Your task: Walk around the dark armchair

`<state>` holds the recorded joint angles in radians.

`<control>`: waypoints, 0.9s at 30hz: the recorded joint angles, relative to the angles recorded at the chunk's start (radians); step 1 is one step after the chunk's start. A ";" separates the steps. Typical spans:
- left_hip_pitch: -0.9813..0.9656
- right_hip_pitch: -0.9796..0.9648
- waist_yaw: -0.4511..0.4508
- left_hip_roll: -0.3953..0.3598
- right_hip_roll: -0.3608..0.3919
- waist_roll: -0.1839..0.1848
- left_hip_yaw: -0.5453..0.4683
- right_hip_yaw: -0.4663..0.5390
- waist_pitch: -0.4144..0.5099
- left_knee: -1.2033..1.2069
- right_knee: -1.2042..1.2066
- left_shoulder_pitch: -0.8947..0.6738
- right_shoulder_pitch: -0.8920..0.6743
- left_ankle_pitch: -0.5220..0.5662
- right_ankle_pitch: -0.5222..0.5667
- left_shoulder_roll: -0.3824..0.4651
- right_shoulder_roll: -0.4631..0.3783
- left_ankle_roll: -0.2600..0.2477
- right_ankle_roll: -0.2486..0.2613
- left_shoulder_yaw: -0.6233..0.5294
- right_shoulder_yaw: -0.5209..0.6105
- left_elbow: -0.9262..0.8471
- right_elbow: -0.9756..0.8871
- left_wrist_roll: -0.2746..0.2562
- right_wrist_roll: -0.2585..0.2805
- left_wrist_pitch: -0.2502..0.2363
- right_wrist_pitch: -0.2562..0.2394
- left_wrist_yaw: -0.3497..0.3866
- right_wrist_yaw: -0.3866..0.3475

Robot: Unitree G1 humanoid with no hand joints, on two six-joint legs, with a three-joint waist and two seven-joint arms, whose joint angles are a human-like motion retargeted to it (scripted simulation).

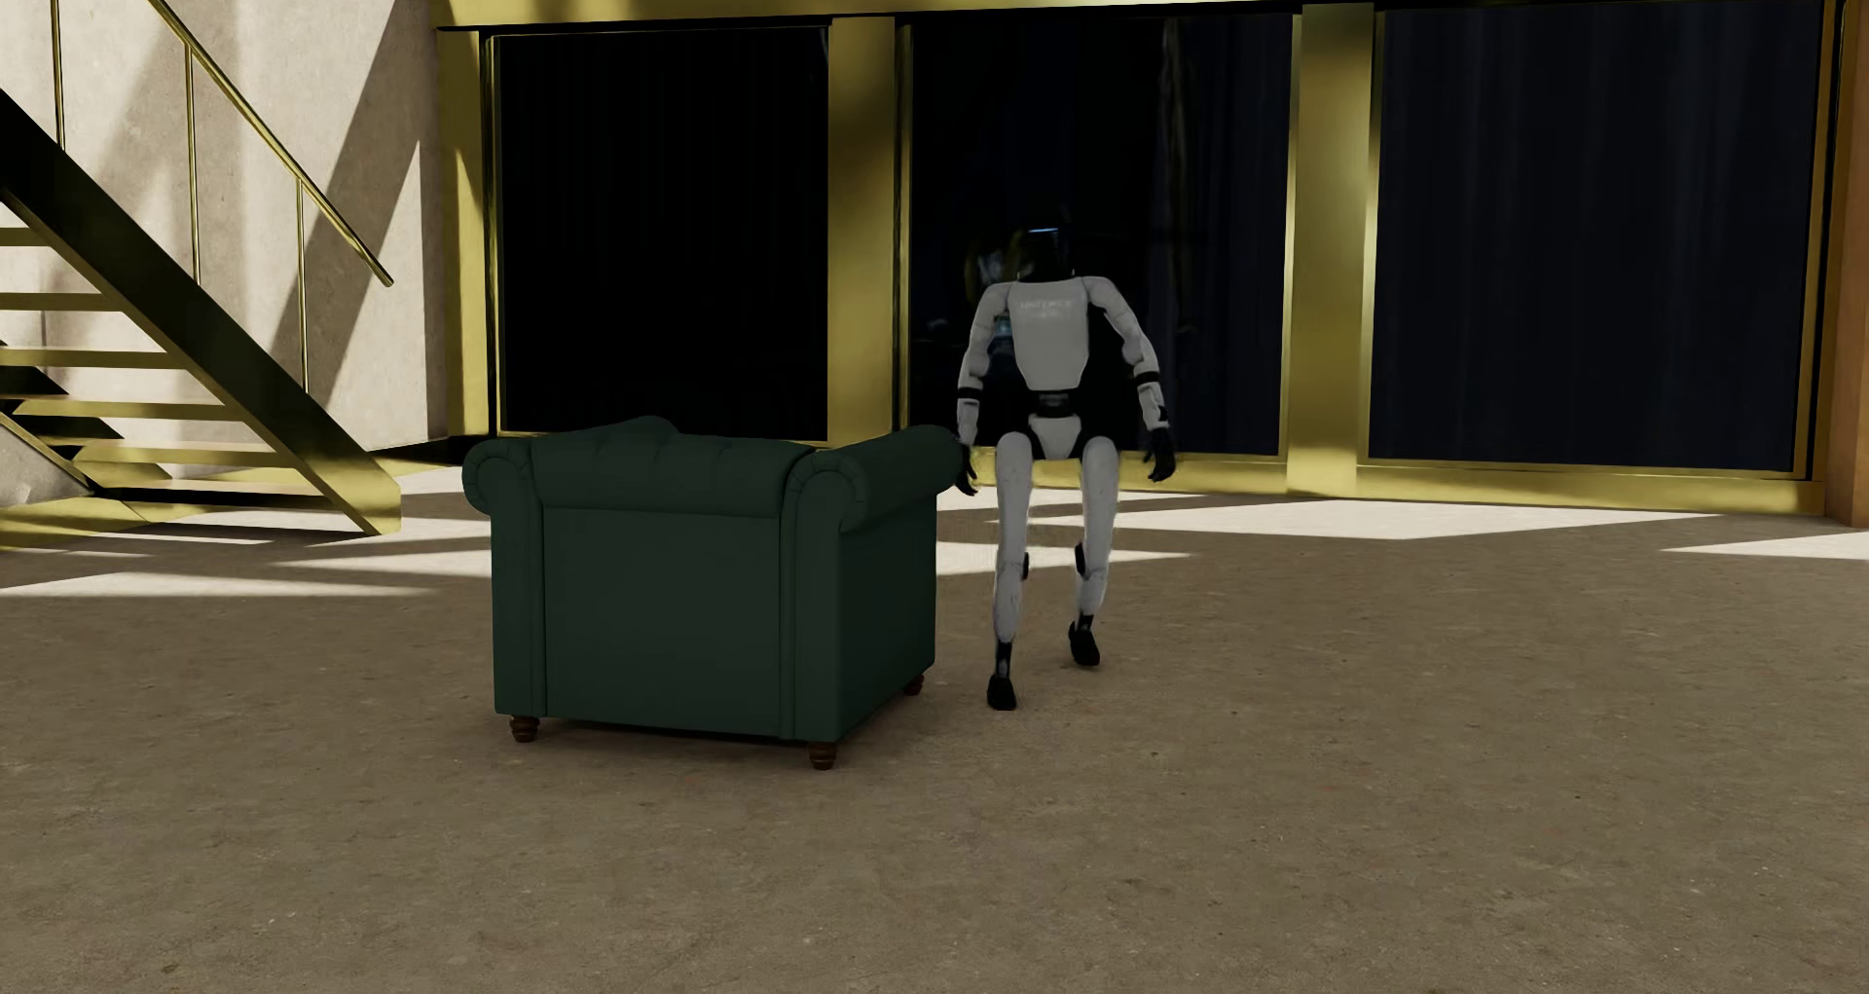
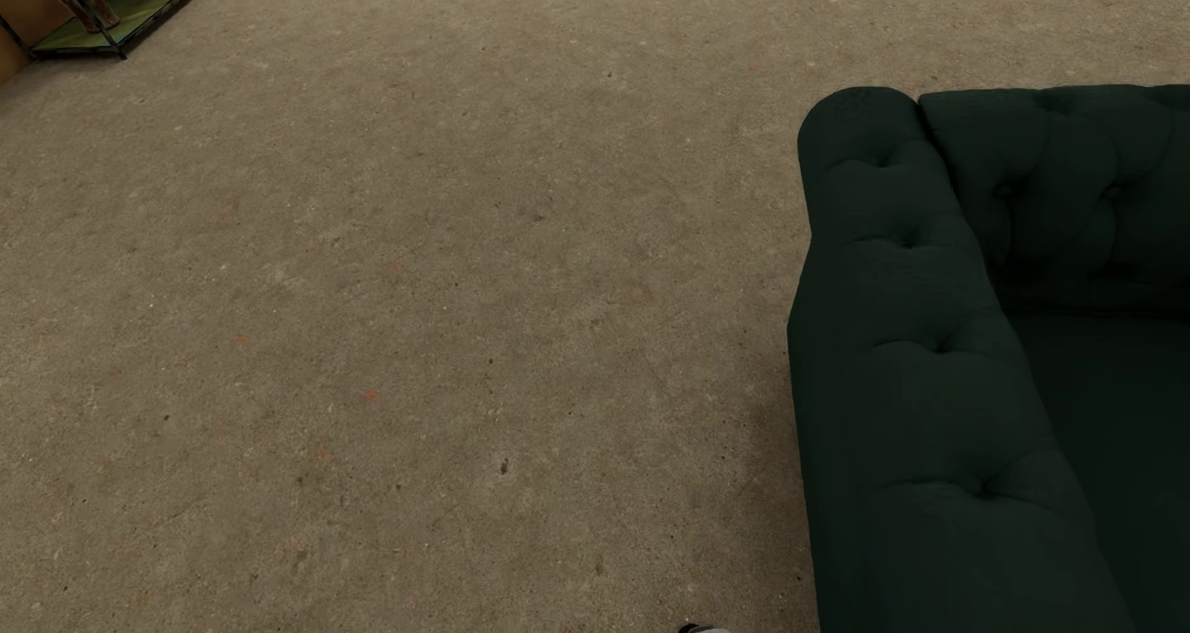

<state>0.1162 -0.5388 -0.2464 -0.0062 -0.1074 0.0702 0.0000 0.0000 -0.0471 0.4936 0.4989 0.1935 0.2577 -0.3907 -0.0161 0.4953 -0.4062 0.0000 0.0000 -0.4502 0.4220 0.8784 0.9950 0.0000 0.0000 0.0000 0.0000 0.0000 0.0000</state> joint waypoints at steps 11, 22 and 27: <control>-0.378 0.341 0.141 0.086 0.112 -0.018 0.000 0.000 0.030 0.647 0.026 0.037 -0.074 0.533 -0.124 -0.062 -0.046 0.000 0.000 -0.047 -0.043 -0.149 -0.159 0.000 0.000 0.000 0.000 0.000 0.000; -0.607 0.611 0.365 0.057 0.105 -0.088 0.000 0.000 0.039 -0.050 0.033 0.114 -0.091 0.276 -0.353 -0.047 -0.041 0.000 0.000 -0.042 0.000 -0.037 -0.131 0.000 0.000 0.000 0.000 0.000 0.000; -0.644 0.737 0.386 0.048 0.066 -0.071 0.000 0.000 -0.023 -0.036 0.012 0.203 0.019 0.422 -0.454 -0.092 -0.015 0.000 0.000 -0.078 0.066 0.027 -0.020 0.000 0.000 0.000 0.000 0.000 0.000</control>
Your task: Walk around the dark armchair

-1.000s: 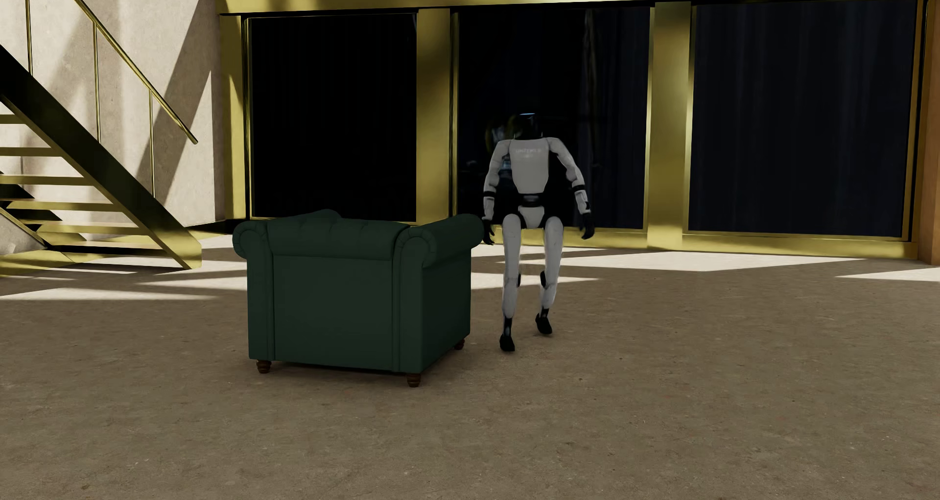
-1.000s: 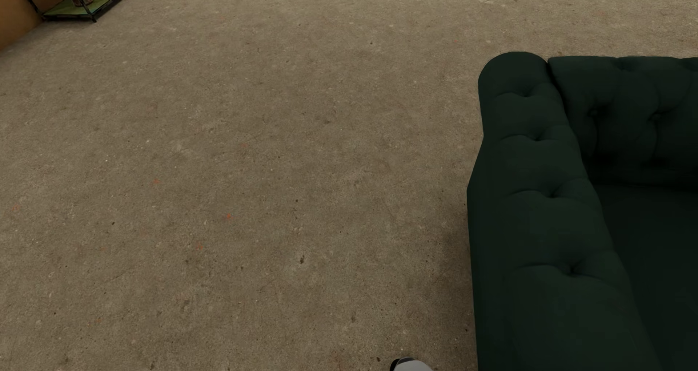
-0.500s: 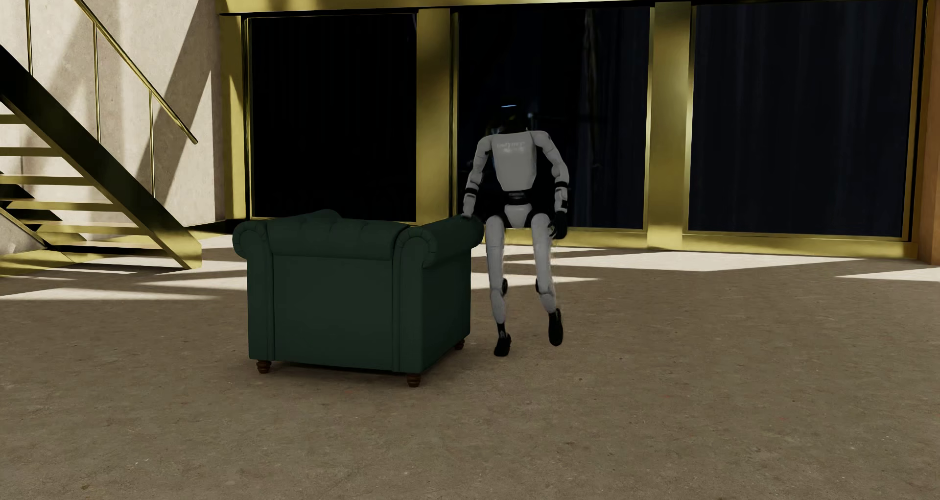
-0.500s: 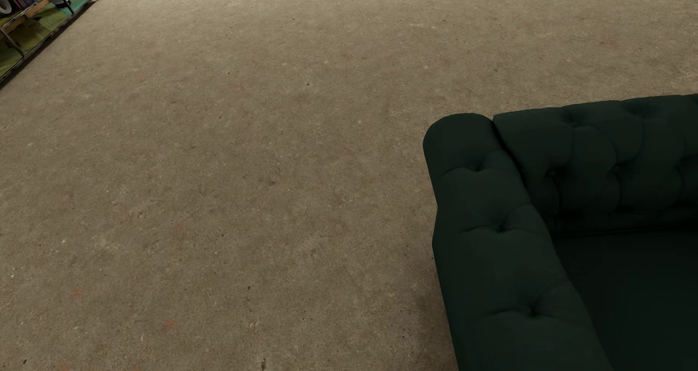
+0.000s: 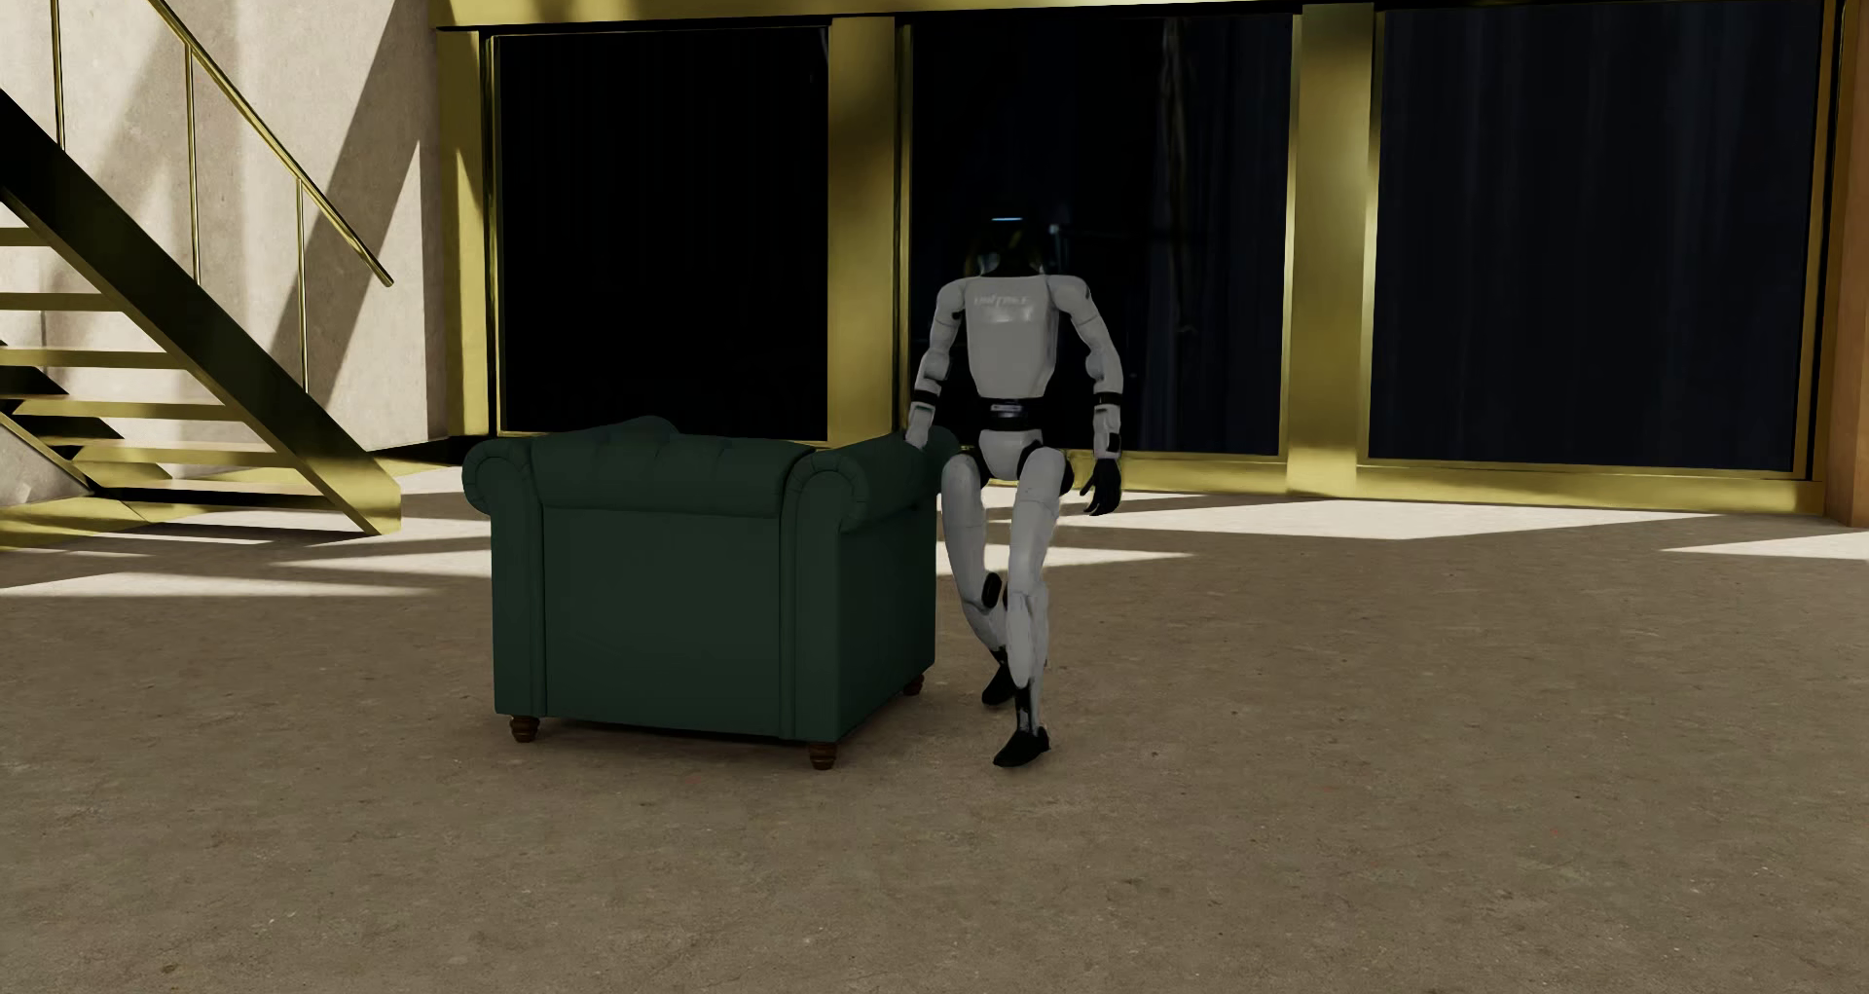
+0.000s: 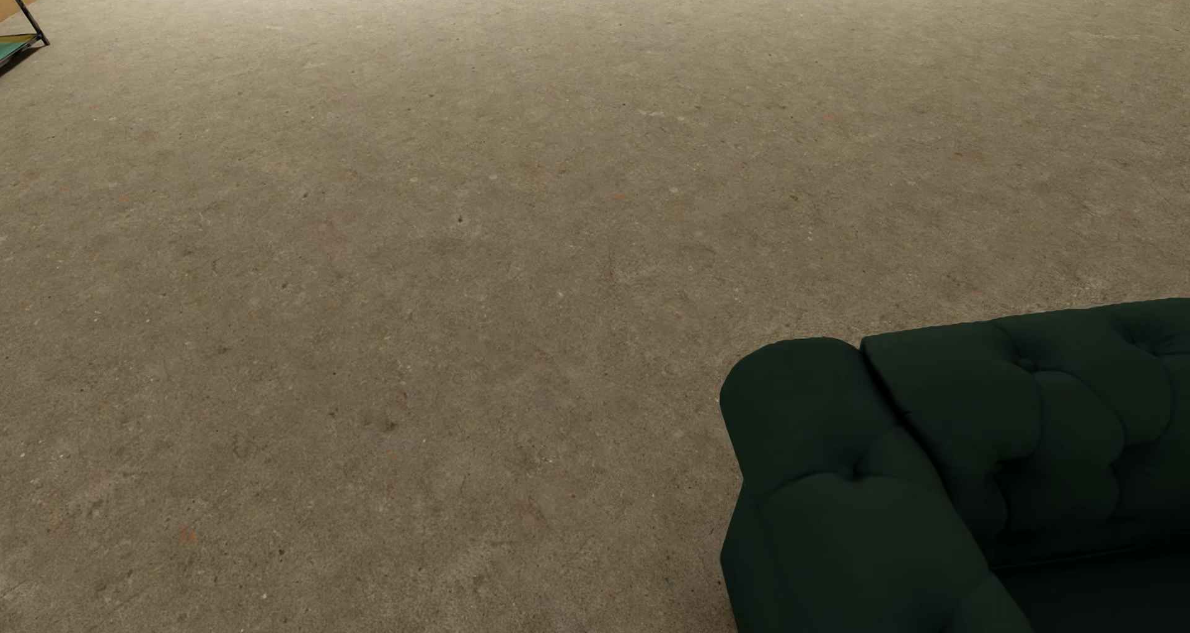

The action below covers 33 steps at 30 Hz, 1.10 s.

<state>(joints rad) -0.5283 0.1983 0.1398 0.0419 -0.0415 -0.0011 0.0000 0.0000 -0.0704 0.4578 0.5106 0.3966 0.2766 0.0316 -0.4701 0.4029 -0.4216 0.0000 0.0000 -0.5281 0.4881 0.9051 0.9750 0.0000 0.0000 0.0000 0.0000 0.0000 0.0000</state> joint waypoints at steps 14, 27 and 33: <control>0.189 -0.448 -0.193 -0.106 -0.069 0.043 0.000 0.000 0.083 0.103 0.632 -0.252 -0.150 -0.054 0.254 0.136 -0.023 0.000 0.000 0.163 -0.217 -0.123 -0.157 0.000 0.000 0.000 0.000 0.000 0.000; 0.314 -0.353 -0.156 -0.119 -0.037 -0.021 0.000 0.000 -0.002 0.022 -0.064 -0.277 -0.079 -0.213 0.297 0.130 0.027 0.000 0.000 0.163 -0.119 -0.158 0.051 0.000 0.000 0.000 0.000 0.000 0.000; 0.393 -0.347 -0.109 -0.111 -0.036 -0.035 0.000 0.000 -0.028 -0.015 -0.060 -0.144 -0.074 -0.303 0.303 0.010 0.035 0.000 0.000 0.038 -0.095 0.137 0.067 0.000 0.000 0.000 0.000 0.000 0.000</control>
<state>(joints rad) -0.1352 -0.1491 0.0311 -0.0694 -0.0773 -0.0362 0.0000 0.0000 -0.0981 0.4424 0.4508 0.2531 0.2023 -0.2716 -0.1671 0.4132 -0.3868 0.0000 0.0000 -0.4905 0.3927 1.0418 1.0418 0.0000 0.0000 0.0000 0.0000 0.0000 0.0000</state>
